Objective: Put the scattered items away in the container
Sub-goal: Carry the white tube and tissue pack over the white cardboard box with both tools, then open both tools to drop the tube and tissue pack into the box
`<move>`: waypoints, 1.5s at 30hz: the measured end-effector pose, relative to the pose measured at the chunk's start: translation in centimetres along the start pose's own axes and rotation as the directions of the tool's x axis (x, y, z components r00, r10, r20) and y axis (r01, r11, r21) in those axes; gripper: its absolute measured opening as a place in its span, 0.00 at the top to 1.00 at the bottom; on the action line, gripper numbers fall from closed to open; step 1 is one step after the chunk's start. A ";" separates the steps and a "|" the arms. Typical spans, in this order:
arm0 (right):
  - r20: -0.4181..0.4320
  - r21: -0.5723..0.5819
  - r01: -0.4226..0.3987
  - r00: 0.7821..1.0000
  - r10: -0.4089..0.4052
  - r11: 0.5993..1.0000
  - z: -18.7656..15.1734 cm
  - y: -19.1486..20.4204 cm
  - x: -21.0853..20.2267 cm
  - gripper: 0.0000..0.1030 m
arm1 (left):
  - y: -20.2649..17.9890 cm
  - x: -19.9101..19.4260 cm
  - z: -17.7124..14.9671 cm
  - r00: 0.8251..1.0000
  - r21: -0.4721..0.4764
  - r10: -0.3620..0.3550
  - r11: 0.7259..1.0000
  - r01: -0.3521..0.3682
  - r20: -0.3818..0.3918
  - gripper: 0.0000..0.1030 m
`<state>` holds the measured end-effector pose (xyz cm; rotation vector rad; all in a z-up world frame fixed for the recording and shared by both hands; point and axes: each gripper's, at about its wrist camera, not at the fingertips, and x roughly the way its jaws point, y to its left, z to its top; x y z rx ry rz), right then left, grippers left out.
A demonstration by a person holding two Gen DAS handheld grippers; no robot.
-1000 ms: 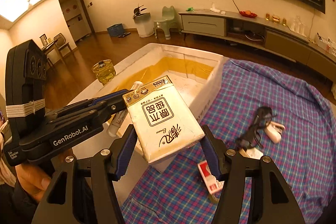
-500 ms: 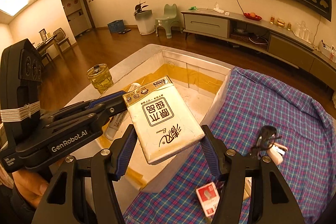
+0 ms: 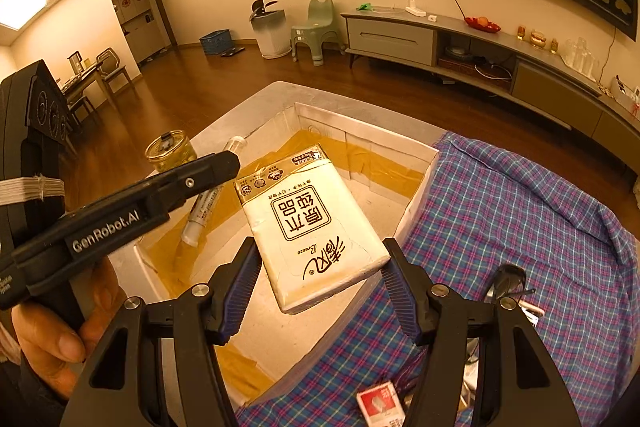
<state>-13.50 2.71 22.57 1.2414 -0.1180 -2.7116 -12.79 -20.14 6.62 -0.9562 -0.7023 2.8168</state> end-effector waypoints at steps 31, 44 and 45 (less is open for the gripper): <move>-0.201 -0.145 0.098 0.971 -0.126 0.985 4.5 -1.3 11.1 0.40 | 4.2 11.4 2.3 0.979 -0.130 0.041 0.989 -0.068 -0.198 0.81; -0.310 -0.248 0.105 0.933 -0.182 0.963 4.0 -1.5 15.6 0.40 | 4.1 15.7 1.4 0.945 -0.066 0.070 0.993 -0.096 -0.321 0.81; -0.316 -0.257 0.107 0.930 -0.188 0.960 4.0 -1.5 15.9 0.40 | 4.0 15.9 1.3 0.942 -0.059 0.073 0.993 -0.097 -0.327 0.81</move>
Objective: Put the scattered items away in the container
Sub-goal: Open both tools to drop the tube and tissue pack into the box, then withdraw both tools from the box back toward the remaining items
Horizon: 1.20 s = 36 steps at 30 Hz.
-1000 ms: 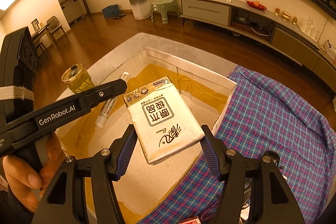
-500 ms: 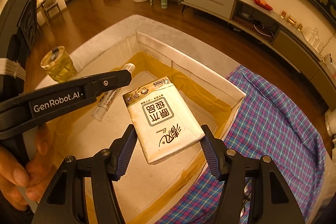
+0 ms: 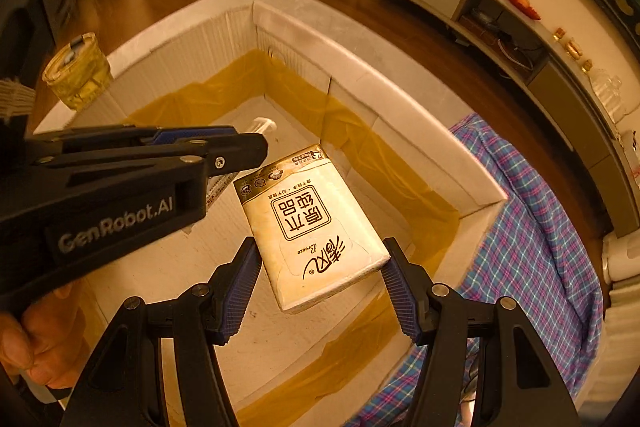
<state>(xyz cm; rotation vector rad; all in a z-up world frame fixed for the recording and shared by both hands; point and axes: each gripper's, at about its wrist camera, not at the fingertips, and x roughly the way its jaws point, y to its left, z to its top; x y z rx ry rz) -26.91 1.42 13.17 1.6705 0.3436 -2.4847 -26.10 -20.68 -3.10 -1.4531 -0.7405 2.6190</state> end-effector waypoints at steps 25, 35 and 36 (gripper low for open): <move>-0.029 -0.028 0.088 0.996 -0.088 0.996 -1.7 2.3 -2.7 0.37 | -0.6 -2.9 -2.2 0.998 0.026 0.046 0.999 -0.047 0.047 0.66; 0.002 0.025 0.033 0.999 -0.033 0.999 -3.1 2.6 -5.7 0.36 | -3.6 -8.9 -4.4 0.990 0.123 0.013 0.992 -0.031 0.142 0.65; 0.011 0.034 0.023 1.000 -0.023 0.999 -3.4 2.7 -6.1 0.36 | -4.0 -9.3 -4.6 0.989 0.134 0.016 0.990 -0.036 0.149 0.65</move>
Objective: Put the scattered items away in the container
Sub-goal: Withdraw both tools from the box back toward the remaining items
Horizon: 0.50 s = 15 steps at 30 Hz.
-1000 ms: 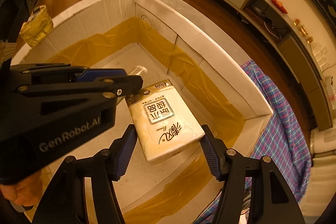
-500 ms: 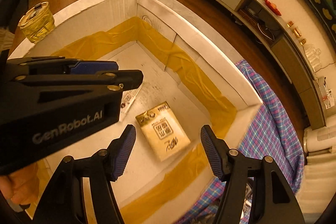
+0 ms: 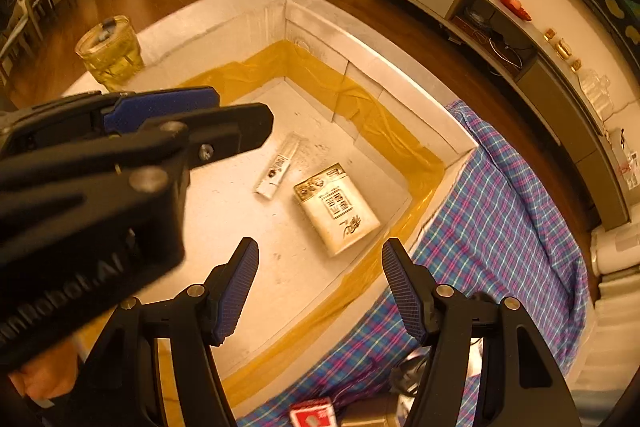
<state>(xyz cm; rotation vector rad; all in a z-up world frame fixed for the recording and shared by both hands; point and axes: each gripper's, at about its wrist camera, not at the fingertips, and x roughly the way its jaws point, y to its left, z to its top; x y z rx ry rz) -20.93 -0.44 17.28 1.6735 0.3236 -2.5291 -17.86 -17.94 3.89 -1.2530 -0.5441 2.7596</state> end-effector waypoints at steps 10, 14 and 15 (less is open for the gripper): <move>0.130 0.082 -0.096 0.988 0.085 0.992 -3.7 0.3 -4.3 0.36 | -2.5 -4.1 -3.5 0.998 0.074 0.006 0.997 -0.010 0.060 0.65; 0.177 0.088 -0.099 0.981 0.082 0.991 -5.3 0.8 -5.8 0.36 | -2.8 -5.7 -5.0 0.995 0.078 -0.002 0.997 -0.005 0.098 0.64; 0.189 0.092 -0.101 0.979 0.082 0.991 -5.7 1.0 -6.1 0.36 | -2.8 -6.0 -5.3 0.994 0.080 -0.004 0.997 -0.005 0.107 0.64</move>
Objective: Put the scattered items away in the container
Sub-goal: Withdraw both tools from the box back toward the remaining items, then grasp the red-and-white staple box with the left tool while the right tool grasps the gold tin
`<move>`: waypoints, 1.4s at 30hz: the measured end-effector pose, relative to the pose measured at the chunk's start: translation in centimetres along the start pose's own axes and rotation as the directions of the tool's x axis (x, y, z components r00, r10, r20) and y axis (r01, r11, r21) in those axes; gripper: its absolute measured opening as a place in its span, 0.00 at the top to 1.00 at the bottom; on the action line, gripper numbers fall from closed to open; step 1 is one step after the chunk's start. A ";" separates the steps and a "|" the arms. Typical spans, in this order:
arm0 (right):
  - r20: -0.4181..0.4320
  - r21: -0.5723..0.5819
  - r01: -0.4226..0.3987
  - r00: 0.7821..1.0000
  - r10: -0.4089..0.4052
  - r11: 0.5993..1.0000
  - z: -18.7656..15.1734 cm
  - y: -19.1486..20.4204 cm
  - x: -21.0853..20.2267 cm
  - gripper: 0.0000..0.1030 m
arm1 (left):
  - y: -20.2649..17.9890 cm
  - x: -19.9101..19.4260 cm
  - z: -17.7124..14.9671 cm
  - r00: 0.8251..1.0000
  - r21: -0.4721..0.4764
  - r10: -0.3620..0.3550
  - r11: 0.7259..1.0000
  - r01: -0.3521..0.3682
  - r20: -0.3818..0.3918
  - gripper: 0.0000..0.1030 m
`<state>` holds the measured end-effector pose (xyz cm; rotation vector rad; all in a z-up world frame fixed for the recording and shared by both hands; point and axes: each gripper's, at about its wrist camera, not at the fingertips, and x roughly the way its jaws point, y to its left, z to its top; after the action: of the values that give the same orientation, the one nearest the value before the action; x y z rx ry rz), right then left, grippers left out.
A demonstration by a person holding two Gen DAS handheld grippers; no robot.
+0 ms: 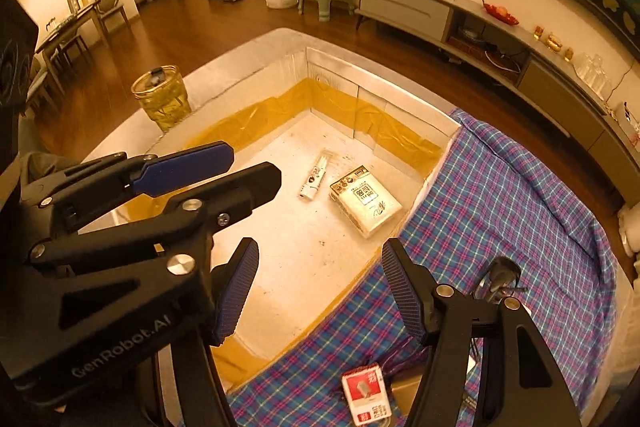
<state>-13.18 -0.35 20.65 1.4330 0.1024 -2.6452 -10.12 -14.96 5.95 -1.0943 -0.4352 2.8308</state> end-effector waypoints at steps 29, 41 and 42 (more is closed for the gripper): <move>0.400 0.027 -0.088 0.914 0.070 0.996 -15.1 -2.5 -14.1 0.36 | -8.3 -9.4 -14.5 0.968 0.247 -0.217 0.952 0.180 0.129 0.57; 0.179 0.200 -0.033 0.984 -0.003 0.979 -16.9 -11.0 -7.1 0.28 | -13.9 1.0 -16.9 0.975 0.067 -0.098 0.991 0.113 -0.201 0.47; 0.137 0.181 -0.017 0.991 -0.008 0.983 -16.7 -11.2 -5.8 0.28 | -13.6 2.0 -17.0 0.974 0.054 -0.082 0.994 0.095 -0.213 0.47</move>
<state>2.16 13.20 16.40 1.2908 -0.1605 -2.8020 -0.67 2.34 -3.36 -1.3092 -0.3639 2.5971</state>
